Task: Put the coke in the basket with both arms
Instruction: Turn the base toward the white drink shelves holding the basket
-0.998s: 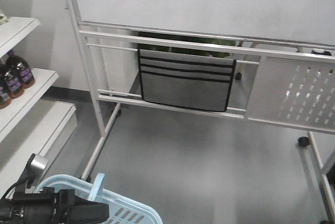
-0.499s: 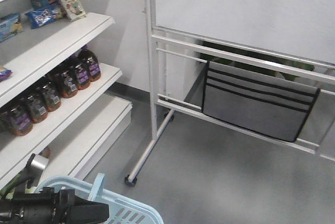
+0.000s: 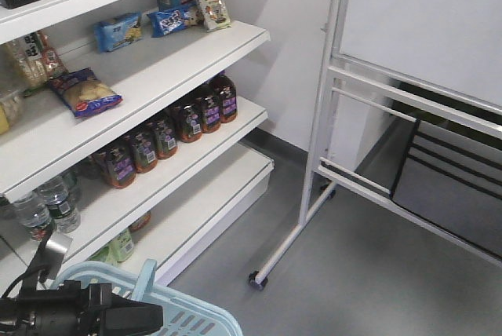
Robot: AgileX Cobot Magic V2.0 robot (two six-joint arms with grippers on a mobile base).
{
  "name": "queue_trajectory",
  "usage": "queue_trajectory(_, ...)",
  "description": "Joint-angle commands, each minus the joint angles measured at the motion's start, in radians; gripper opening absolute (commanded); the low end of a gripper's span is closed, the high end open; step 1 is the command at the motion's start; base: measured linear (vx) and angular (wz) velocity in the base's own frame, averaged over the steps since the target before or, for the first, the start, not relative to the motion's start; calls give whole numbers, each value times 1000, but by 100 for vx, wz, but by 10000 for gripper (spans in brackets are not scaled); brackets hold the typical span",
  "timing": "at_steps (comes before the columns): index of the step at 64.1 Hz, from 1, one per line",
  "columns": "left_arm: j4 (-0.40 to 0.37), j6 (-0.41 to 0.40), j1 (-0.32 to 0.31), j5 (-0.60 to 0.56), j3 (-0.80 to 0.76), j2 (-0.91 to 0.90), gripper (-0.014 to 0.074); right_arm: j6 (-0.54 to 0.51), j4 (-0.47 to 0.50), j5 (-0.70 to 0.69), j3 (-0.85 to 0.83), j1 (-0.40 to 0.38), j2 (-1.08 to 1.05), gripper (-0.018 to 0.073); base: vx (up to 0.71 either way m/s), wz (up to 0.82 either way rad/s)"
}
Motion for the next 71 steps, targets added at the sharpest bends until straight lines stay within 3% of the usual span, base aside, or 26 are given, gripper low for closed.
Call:
queue_trajectory(1, -86, 5, -3, 75, -15, -24, -7, -5, -1, -78, 8, 1, -9, -10, 9, 33)
queue_trajectory(71, -86, 5, -3, 75, -15, -24, -6, -5, -1, -78, 8, 1, -9, -10, 8, 38)
